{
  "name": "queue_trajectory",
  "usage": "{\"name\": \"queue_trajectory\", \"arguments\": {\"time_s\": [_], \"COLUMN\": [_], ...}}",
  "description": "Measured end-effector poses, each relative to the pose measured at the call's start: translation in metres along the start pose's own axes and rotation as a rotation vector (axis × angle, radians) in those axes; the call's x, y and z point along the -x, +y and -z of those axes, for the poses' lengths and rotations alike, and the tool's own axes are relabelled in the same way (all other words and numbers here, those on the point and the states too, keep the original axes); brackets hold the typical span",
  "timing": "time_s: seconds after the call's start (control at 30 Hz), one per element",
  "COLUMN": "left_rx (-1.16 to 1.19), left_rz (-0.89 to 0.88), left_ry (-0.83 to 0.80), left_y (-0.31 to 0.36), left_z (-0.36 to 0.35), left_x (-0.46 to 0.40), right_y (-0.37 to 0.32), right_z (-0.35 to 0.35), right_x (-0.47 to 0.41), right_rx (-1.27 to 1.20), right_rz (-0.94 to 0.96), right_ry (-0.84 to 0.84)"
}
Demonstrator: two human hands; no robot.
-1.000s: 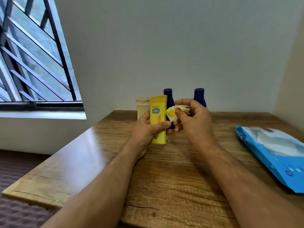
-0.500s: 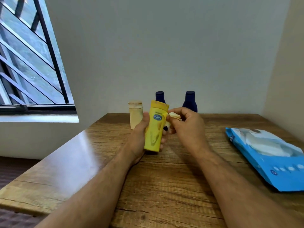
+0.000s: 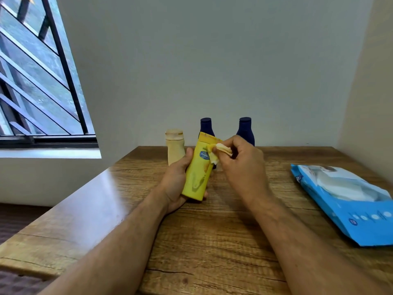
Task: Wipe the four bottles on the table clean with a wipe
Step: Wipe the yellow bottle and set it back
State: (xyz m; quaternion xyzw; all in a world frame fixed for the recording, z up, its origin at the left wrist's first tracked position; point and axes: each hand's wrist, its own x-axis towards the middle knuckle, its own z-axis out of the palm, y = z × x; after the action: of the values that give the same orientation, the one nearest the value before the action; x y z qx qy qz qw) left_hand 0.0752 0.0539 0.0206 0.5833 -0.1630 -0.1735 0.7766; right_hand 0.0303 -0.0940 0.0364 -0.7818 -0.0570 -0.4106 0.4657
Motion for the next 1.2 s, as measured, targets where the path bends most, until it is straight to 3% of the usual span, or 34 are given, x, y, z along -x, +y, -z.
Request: {"name": "queue_trajectory", "arguments": {"time_s": [0.1,0.23,0.33,0.4,0.57,0.63,0.7,0.83,0.93,1.07,1.2], "left_rx": [0.039,0.219,0.265,0.243,0.102,0.08,0.089,0.17,0.18,0.15,0.098], "left_rz": [-0.015,-0.025,-0.025,0.001,0.022,0.01,0.0,-0.006,-0.042,-0.026,-0.037], "left_ry": [0.011,0.121,0.172,0.141,0.009,0.012,0.007,0.036,0.054,0.023,0.013], "left_y": [0.0,0.001,0.003,0.002,-0.002,-0.002,-0.002,0.001,0.002,-0.001,-0.002], "left_z": [0.001,0.003,0.003,0.001,-0.002,-0.002,-0.001,0.002,0.005,0.004,0.004], "left_x": [-0.001,-0.005,-0.006,-0.005,-0.001,-0.001,-0.001,0.001,0.002,0.006,0.004], "right_y": [0.001,0.001,-0.004,-0.005,-0.005,-0.005,-0.003,-0.001,-0.004,-0.012,-0.013], "right_z": [-0.002,-0.009,-0.011,-0.011,-0.008,-0.005,-0.005,-0.01,-0.012,-0.008,-0.007], "right_x": [0.002,0.01,0.014,0.014,0.005,0.003,0.004,0.012,0.014,0.015,0.009], "right_rx": [0.012,0.132,0.141,0.113,0.023,-0.002,-0.005,0.096,0.113,0.004,-0.048], "right_rz": [0.0,-0.019,-0.013,0.006,-0.007,-0.013,-0.023,-0.023,0.015,0.043,0.039], "right_ry": [-0.077,-0.476,-0.614,-0.559,-0.152,-0.076,-0.149,-0.491,-0.55,-0.417,-0.13]}}
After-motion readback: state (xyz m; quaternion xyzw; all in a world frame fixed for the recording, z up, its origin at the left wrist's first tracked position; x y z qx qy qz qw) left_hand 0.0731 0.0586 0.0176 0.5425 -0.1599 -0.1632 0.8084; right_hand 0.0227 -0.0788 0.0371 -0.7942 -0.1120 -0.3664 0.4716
